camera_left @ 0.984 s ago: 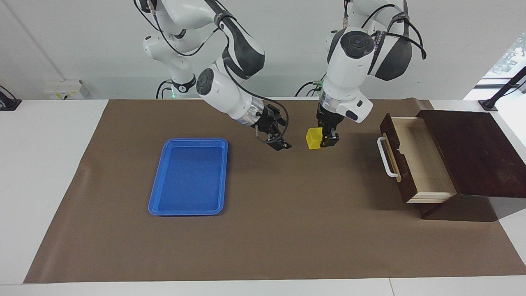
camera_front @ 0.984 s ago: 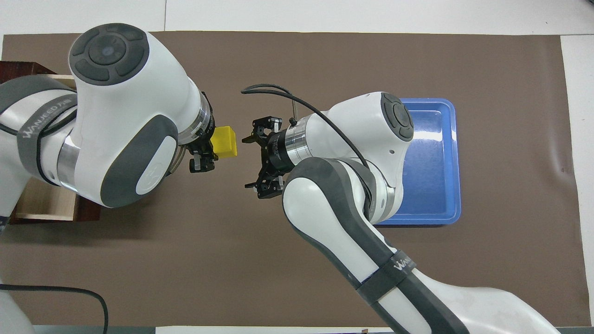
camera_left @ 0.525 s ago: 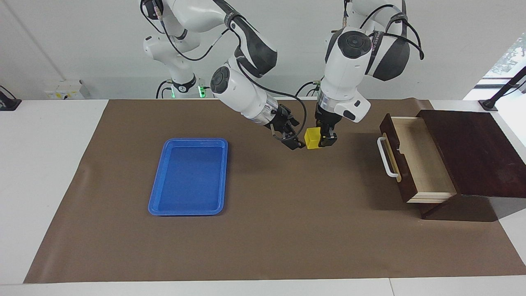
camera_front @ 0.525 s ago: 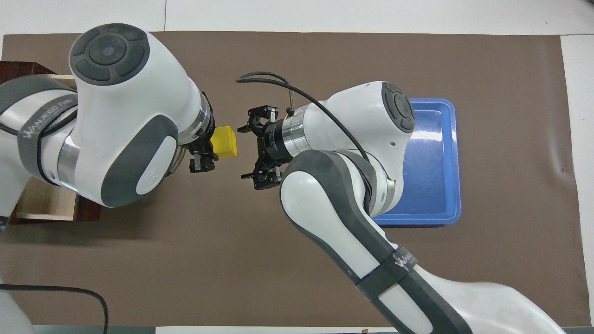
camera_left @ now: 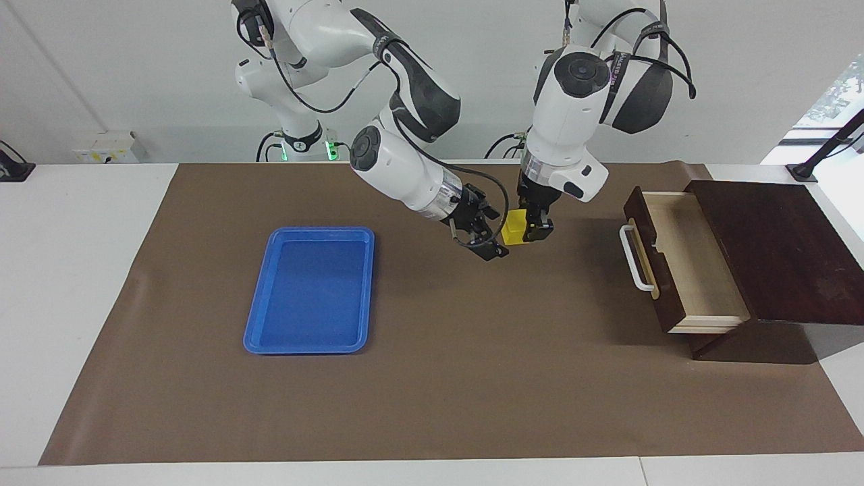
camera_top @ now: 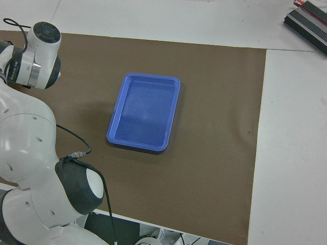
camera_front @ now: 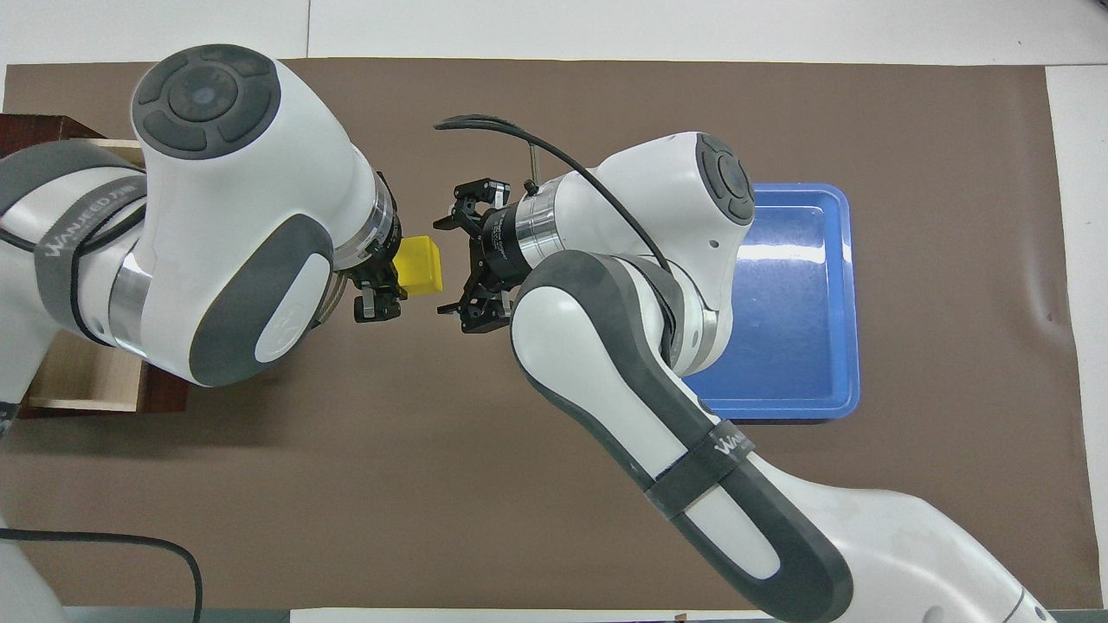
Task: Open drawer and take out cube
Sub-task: 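Close the right gripper on the yellow cube held by the left gripper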
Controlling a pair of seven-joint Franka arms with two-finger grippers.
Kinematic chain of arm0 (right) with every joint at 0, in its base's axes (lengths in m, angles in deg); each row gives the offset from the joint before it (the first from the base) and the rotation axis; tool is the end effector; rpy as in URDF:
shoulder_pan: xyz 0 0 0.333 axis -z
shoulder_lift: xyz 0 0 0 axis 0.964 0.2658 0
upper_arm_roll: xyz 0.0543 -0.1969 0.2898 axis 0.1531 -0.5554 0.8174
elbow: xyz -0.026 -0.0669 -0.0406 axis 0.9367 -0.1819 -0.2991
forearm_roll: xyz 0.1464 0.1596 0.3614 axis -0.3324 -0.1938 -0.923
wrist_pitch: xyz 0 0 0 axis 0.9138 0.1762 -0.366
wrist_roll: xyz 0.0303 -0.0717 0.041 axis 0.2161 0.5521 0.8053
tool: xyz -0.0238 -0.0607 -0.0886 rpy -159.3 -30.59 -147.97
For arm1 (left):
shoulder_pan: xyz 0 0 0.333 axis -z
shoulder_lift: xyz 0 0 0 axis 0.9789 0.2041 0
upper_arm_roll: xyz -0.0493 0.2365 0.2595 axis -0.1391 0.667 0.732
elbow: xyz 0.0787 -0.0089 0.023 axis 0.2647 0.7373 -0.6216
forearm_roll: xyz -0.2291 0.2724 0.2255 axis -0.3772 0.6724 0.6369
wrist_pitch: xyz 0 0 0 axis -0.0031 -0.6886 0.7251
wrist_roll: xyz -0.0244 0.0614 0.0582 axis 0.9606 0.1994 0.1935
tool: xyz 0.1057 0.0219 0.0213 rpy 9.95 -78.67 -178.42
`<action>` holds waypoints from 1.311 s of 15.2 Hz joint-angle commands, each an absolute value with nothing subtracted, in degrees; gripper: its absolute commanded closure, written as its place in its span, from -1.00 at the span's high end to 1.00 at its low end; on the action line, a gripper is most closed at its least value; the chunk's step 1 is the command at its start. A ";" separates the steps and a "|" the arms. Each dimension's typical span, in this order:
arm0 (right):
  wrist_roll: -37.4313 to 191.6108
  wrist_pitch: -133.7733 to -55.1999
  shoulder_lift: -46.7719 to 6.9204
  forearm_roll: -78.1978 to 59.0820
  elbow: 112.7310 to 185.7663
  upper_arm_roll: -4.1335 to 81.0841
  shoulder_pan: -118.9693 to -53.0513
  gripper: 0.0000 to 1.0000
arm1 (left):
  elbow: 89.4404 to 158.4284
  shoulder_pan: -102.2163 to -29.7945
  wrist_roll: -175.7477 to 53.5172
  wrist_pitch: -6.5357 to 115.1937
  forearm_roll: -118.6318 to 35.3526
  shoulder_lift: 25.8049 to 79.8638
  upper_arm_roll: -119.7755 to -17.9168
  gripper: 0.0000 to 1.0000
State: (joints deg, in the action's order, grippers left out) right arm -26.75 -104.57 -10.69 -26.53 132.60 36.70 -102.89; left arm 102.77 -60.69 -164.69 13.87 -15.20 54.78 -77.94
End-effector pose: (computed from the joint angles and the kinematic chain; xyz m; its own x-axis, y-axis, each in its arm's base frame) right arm 0.6212 0.4305 0.4790 0.0314 -0.6956 -0.7178 -0.9992 -0.0410 -0.0040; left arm 0.5789 -0.3124 0.5631 0.0105 0.9999 -0.0045 0.9992 -0.0106 -0.0376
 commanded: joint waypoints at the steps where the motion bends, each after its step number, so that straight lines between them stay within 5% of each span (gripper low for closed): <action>1: -28.47 -104.86 -10.13 -26.96 131.37 36.90 -103.50 1.00 | 103.24 -60.03 -165.20 14.56 -15.71 54.55 -77.24 -1.00; 11: -28.47 -105.03 -10.13 -26.87 131.98 36.81 -104.38 0.96 | 103.15 -60.03 -165.20 14.56 -15.80 54.55 -77.24 -1.00; 12: -28.73 -105.12 -10.13 -26.96 131.98 36.81 -104.47 0.77 | 103.15 -60.03 -165.20 14.56 -15.80 54.55 -77.24 -1.00; 14: -31.27 -105.21 -10.13 -26.52 131.72 36.81 -104.47 -0.99 | 103.15 -60.03 -165.20 14.56 -15.80 54.55 -77.24 -1.00; 20: -31.63 -105.47 -10.22 -26.34 131.28 36.72 -104.38 -1.00 | 103.15 -60.03 -165.20 14.65 -15.71 54.55 -77.24 -1.00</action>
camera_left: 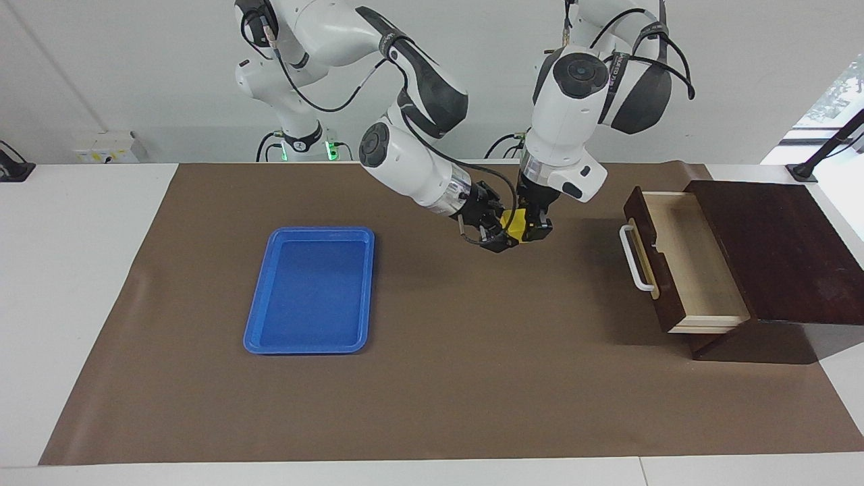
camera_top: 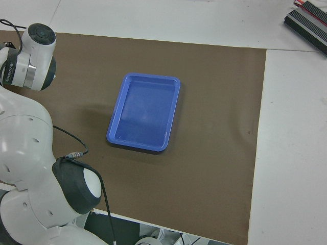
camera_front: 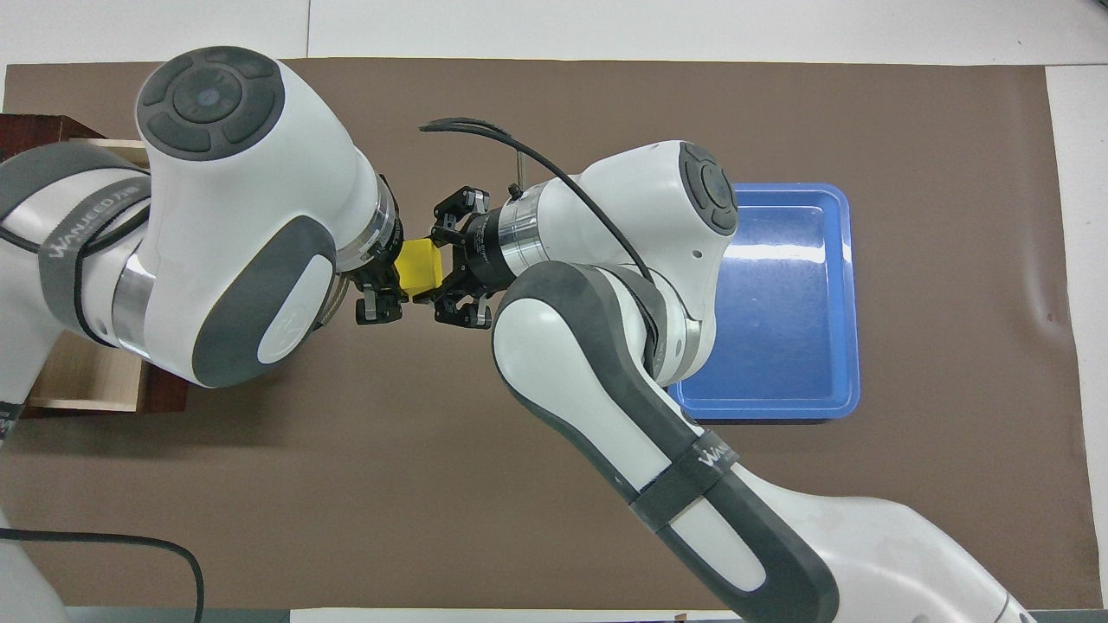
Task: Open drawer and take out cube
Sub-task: 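Close the right gripper on the yellow cube held by the left gripper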
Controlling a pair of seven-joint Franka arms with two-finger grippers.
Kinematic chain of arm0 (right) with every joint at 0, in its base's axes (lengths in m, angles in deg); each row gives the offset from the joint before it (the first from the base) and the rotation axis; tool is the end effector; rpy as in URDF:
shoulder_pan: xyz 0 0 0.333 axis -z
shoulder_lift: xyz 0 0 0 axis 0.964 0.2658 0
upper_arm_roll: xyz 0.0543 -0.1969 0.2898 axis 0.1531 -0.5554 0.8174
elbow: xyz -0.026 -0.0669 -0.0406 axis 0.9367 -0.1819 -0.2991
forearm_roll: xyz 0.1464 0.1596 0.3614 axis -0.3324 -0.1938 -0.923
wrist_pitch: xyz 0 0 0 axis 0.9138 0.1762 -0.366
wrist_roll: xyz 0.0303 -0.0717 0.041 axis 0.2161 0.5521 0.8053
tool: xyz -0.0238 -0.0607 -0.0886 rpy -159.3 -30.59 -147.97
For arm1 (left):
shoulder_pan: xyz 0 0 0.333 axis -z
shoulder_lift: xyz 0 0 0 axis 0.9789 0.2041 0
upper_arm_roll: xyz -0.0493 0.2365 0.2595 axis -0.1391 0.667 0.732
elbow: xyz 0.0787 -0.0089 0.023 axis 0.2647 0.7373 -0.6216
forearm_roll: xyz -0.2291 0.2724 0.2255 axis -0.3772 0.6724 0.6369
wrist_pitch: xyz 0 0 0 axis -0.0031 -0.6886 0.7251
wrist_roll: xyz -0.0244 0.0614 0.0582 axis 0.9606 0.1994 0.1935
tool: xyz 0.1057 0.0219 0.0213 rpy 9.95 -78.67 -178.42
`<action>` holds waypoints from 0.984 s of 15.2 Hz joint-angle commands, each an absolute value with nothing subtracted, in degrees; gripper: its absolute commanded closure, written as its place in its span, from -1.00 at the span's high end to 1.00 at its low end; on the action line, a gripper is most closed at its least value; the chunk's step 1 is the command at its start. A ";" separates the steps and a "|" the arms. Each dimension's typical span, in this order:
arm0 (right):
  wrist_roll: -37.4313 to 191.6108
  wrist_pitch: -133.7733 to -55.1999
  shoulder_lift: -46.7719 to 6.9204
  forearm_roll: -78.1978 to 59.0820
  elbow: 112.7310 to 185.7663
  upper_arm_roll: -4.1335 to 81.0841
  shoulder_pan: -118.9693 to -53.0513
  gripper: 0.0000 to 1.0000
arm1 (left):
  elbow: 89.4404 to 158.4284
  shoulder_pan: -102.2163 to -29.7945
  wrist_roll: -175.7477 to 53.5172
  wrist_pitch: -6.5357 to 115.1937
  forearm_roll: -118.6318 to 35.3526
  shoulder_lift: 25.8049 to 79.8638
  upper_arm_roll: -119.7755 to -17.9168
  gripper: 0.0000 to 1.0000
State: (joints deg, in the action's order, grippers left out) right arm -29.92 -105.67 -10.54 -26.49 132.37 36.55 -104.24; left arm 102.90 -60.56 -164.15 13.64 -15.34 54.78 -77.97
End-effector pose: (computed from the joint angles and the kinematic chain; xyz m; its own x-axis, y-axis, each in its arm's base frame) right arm 0.6149 0.4432 0.4805 -0.0078 -0.6954 -0.7186 -0.9997 -0.0101 0.0206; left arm 0.5773 -0.3139 0.5616 0.0224 0.9997 -0.0041 0.9988 -0.0226 -0.0443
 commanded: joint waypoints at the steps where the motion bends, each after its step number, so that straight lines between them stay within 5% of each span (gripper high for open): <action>1: -31.63 -105.47 -10.31 -26.34 131.28 36.72 -104.38 -1.00 | 103.15 -60.03 -165.20 14.65 -15.71 54.55 -77.24 -1.00; 10: -31.54 -105.03 -10.31 -26.34 131.19 36.72 -103.85 -1.00 | 102.98 -60.03 -165.12 15.00 -15.71 54.64 -77.24 -1.00; 11: -31.54 -105.03 -10.31 -26.34 131.19 36.72 -103.85 -1.00 | 102.98 -60.03 -165.12 15.09 -15.62 54.55 -77.24 -0.56; 12: -31.54 -105.03 -10.31 -26.43 131.19 36.81 -103.85 -1.00 | 102.98 -60.03 -165.03 15.35 -15.45 54.55 -77.24 0.49; 13: -31.54 -105.03 -10.31 -26.43 131.19 36.72 -103.85 -1.00 | 102.89 -60.03 -164.85 15.35 -15.36 54.55 -77.24 0.99; 15: -31.54 -104.77 -10.31 -26.43 131.19 36.81 -103.68 -1.00 | 102.89 -60.03 -164.50 15.18 -15.27 54.29 -77.24 1.00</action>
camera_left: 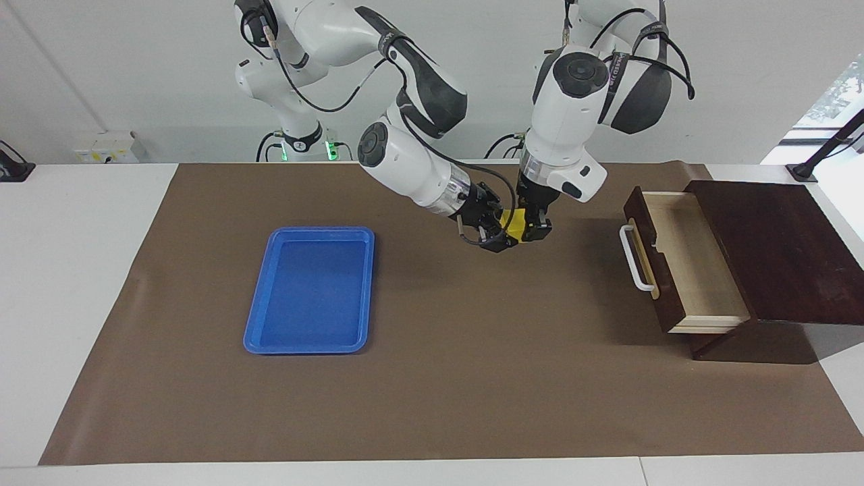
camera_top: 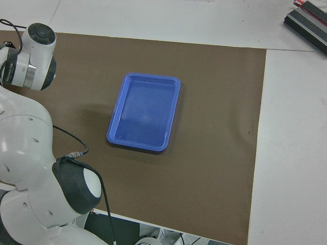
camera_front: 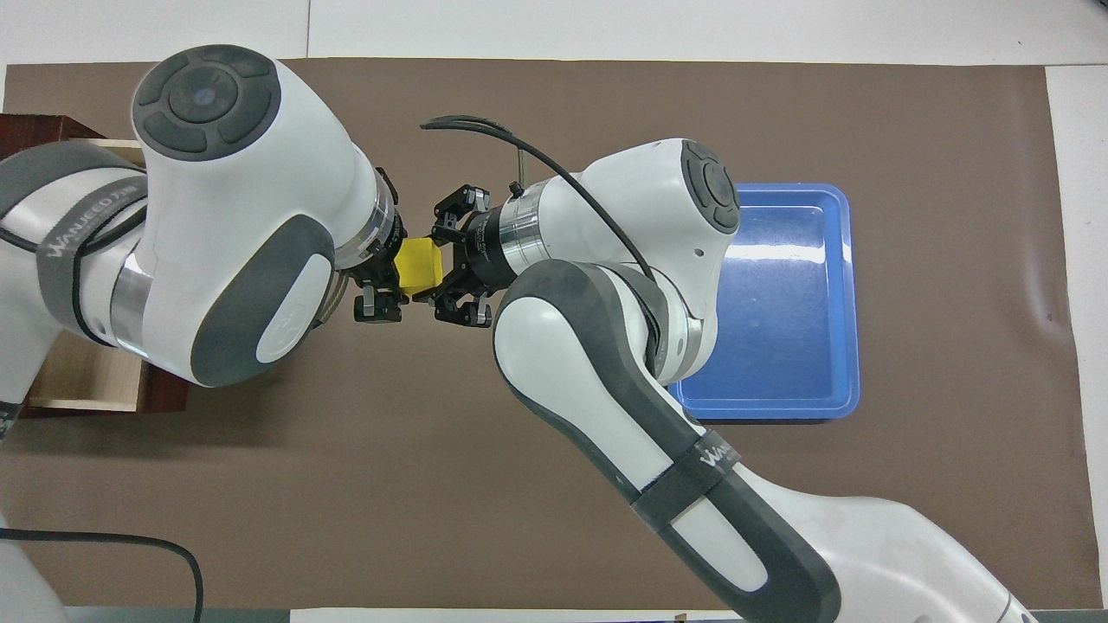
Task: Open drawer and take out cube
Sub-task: 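Carry the cube over the tray with the right gripper while the left gripper withdraws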
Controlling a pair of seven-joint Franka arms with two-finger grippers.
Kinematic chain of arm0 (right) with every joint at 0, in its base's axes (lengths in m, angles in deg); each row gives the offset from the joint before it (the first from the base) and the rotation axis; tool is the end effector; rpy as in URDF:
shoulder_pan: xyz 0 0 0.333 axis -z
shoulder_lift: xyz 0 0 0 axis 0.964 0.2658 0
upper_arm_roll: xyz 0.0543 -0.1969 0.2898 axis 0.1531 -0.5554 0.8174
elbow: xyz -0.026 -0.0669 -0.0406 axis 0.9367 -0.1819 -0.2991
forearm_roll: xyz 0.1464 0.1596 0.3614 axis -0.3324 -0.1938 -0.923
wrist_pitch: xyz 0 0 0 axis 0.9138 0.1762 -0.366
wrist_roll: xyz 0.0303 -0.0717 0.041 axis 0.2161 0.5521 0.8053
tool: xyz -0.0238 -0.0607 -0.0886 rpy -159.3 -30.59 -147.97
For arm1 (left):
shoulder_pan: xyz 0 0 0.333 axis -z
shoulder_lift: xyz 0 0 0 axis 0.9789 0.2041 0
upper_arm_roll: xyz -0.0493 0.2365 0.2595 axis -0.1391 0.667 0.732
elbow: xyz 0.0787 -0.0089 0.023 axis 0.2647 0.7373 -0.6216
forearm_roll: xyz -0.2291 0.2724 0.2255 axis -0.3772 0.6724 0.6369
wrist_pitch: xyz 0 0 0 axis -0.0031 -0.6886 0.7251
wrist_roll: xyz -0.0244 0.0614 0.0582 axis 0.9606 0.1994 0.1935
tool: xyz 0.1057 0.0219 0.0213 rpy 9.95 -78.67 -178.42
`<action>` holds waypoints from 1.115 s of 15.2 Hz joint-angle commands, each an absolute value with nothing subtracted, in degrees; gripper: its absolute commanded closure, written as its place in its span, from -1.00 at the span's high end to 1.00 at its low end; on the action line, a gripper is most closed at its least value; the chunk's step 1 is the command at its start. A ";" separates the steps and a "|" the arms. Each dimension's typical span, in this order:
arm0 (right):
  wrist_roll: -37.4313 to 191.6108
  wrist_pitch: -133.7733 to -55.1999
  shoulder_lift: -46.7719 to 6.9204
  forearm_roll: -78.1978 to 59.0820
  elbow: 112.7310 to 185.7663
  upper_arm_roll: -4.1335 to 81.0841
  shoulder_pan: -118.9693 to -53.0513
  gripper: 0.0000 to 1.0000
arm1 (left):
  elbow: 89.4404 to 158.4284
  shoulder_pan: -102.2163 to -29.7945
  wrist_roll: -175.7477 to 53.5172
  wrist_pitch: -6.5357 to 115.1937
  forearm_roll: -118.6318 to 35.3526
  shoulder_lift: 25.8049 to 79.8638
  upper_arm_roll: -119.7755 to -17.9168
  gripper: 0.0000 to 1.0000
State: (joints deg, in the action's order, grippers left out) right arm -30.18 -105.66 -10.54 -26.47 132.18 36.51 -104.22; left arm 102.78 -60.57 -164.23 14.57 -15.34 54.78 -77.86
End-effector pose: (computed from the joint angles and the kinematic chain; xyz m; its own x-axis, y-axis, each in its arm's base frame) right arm 0.6157 0.4428 0.4822 -0.0108 -0.6944 -0.7195 -0.9998 -0.0061 0.0209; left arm 0.5797 -0.3138 0.5640 0.0186 0.9997 -0.0124 0.9994 -0.0190 -0.0281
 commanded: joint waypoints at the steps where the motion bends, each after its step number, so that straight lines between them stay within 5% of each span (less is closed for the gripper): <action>1: -31.54 -104.77 -10.31 -26.43 130.93 36.81 -103.68 -1.00 | 102.89 -60.03 -164.33 15.00 -15.19 54.20 -77.24 1.00; 5: -31.37 -103.02 -10.66 -26.43 130.93 35.94 -101.84 -1.00 | 103.33 -60.82 -160.56 14.21 -15.01 53.85 -76.98 1.00; 14: -28.83 -89.75 -12.94 -25.38 133.72 35.67 -82.51 -1.00 | 111.23 -69.69 -145.36 16.75 -15.01 50.86 -76.72 1.00; 17: -21.03 -88.16 -14.52 -25.29 138.03 35.58 -78.20 -1.00 | 118.51 -73.03 -140.43 22.88 -14.92 48.06 -76.72 1.00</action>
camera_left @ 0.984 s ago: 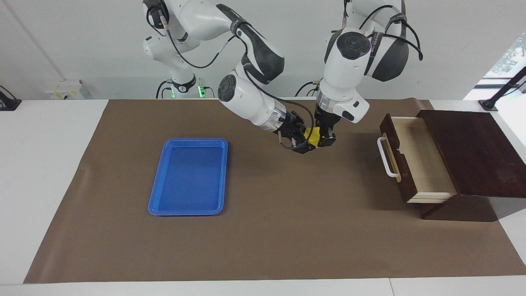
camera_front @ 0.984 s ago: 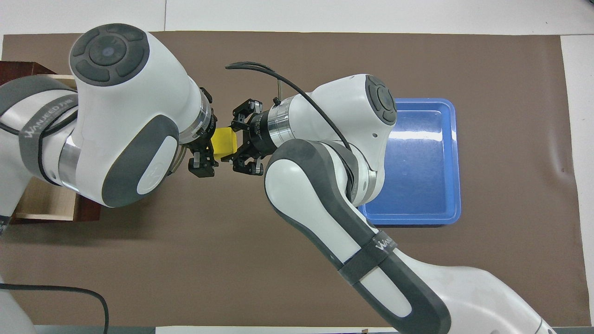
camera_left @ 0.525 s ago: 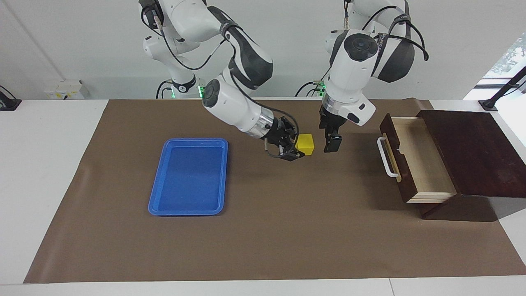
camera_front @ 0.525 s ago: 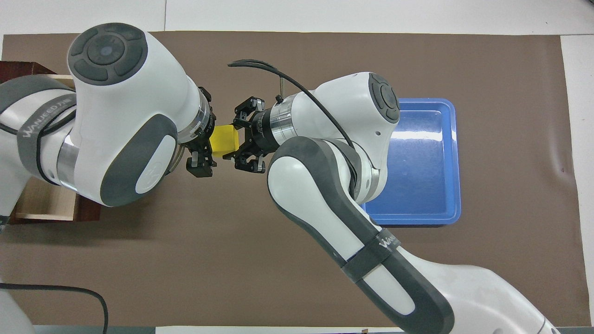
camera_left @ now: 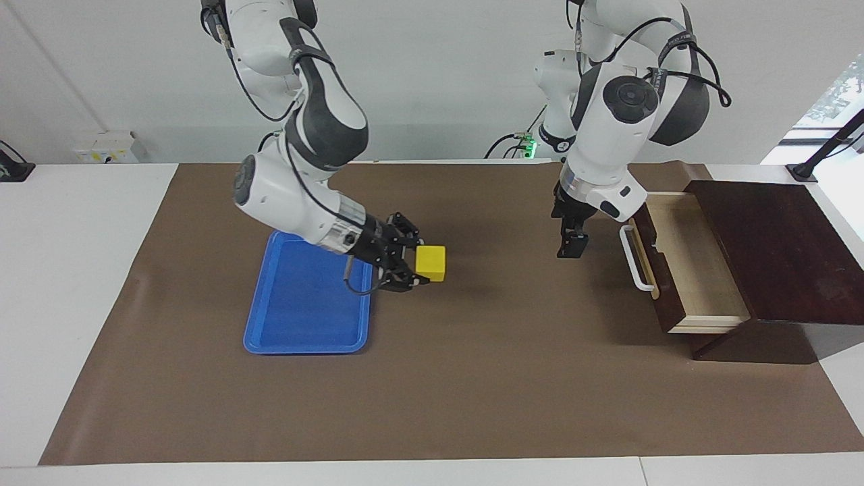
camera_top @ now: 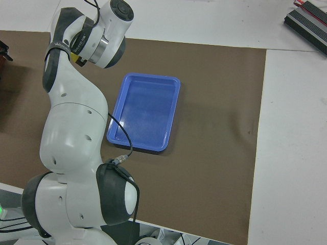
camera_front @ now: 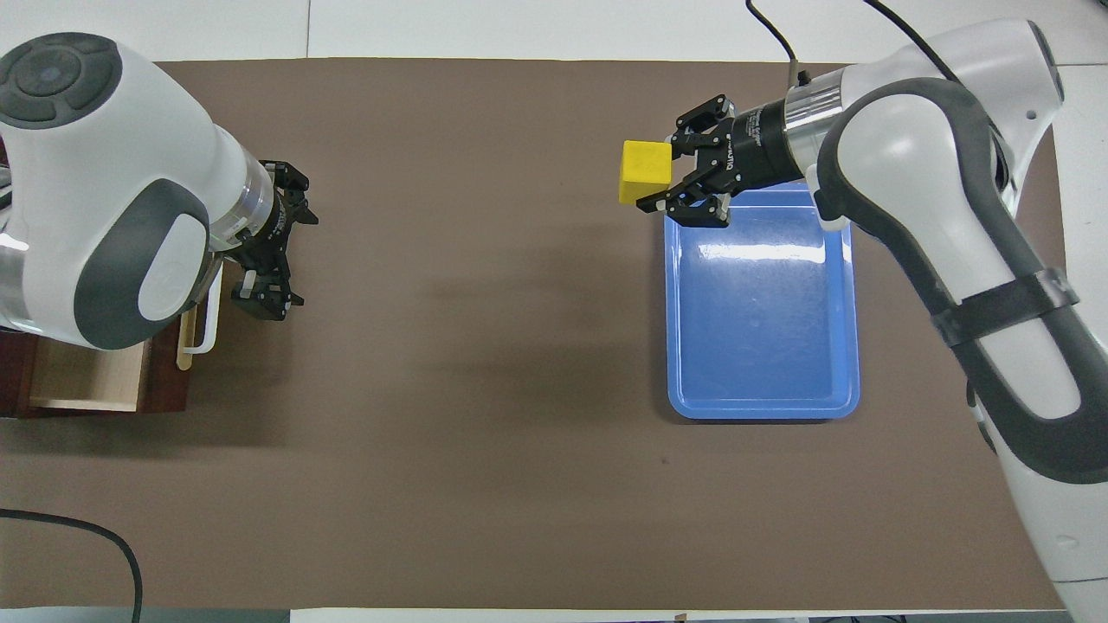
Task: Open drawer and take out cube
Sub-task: 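Carry the cube over the tray with the right gripper while the left gripper withdraws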
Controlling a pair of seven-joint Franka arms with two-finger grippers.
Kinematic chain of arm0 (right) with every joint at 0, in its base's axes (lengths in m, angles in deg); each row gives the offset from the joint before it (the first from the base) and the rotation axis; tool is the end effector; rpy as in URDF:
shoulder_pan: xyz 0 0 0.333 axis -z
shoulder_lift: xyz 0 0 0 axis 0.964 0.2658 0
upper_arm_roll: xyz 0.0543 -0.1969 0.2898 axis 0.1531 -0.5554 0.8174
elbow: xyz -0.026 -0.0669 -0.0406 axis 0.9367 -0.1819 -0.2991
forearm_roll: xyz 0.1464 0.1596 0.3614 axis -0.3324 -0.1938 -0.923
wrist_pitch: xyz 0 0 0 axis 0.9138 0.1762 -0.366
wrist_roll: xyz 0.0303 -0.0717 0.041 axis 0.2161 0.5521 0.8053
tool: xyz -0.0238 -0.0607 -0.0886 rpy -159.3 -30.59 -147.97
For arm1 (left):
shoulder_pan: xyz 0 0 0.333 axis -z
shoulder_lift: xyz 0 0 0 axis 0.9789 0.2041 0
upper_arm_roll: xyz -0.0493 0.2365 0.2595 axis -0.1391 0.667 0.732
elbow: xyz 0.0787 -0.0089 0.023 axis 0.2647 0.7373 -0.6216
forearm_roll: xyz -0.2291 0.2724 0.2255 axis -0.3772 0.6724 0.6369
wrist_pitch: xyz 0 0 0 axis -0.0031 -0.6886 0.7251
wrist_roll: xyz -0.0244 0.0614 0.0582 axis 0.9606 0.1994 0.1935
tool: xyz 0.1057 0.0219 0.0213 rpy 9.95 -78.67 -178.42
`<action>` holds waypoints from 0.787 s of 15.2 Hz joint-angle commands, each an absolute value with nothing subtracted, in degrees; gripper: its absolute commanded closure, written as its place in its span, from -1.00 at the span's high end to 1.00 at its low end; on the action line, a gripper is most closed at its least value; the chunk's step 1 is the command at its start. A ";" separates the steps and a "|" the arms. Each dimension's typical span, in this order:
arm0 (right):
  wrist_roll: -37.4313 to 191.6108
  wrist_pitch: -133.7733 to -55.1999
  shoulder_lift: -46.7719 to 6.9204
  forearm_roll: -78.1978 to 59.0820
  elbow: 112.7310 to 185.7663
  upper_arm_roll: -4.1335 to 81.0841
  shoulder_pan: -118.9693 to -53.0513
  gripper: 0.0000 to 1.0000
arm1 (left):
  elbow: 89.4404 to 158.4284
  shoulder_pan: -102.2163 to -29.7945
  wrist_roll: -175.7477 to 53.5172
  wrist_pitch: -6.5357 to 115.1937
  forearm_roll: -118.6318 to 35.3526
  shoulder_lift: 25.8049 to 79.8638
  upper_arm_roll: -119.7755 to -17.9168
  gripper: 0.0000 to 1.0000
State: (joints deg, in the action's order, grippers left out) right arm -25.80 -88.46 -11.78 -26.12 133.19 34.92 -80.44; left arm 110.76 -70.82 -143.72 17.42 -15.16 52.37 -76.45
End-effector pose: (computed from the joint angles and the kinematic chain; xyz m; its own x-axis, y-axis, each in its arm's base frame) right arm 0.7115 0.1643 0.4694 -0.2331 -0.6844 -0.6909 -0.9724 0.1639 0.1657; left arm 0.6106 -0.1890 0.5243 0.1770 0.9842 0.0005 0.9819 -0.1765 -0.0684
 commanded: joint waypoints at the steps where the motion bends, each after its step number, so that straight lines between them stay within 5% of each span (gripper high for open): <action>1: -17.69 -88.16 -14.52 -25.37 139.35 35.58 -76.71 -1.00 | 120.54 -74.34 -138.85 25.00 -14.92 47.26 -76.72 1.00; 12: -1.59 -89.65 -13.21 -23.88 144.89 35.32 -72.40 -1.00 | 126.25 -83.23 -126.10 30.62 -14.92 45.59 -76.72 1.00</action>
